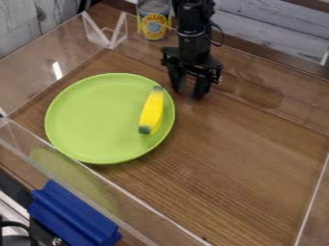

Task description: Remove the blue object from inside the green plate and put it on the table

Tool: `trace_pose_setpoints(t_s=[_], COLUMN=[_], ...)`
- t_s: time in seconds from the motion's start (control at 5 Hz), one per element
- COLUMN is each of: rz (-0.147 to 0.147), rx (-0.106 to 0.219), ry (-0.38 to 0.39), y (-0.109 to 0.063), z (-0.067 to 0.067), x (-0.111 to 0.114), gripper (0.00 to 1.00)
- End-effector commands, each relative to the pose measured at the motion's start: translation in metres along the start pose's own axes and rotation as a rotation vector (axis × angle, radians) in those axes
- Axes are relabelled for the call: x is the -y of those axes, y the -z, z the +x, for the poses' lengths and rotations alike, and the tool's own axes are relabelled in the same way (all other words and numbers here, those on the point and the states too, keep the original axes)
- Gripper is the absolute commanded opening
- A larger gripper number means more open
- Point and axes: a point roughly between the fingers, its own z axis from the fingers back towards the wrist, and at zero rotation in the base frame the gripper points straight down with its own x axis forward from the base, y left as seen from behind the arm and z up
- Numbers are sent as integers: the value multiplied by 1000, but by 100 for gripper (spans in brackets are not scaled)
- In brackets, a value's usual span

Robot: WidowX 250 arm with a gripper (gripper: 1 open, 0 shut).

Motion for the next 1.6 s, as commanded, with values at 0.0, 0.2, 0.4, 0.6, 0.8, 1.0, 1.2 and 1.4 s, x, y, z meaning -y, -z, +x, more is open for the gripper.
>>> trace_pose_setpoints(t_s=[0.0,0.2,0.4,0.6,0.8,1.0,1.2,1.4], rz=[2,2,1,-5,-8,-12,-21,-33], rx=[48,55,67,80,95,103,96,87], ry=[14,12,9,9,12,23,52,85], y=[-18,-28,-38,-49,-60,-68,-70,-71], z=[3,-1,-7,-11,-18,-26,-39,-52], x=[0,3,6,9,14,20,30,42], gripper=[0,0,0,0,0,0,0,0])
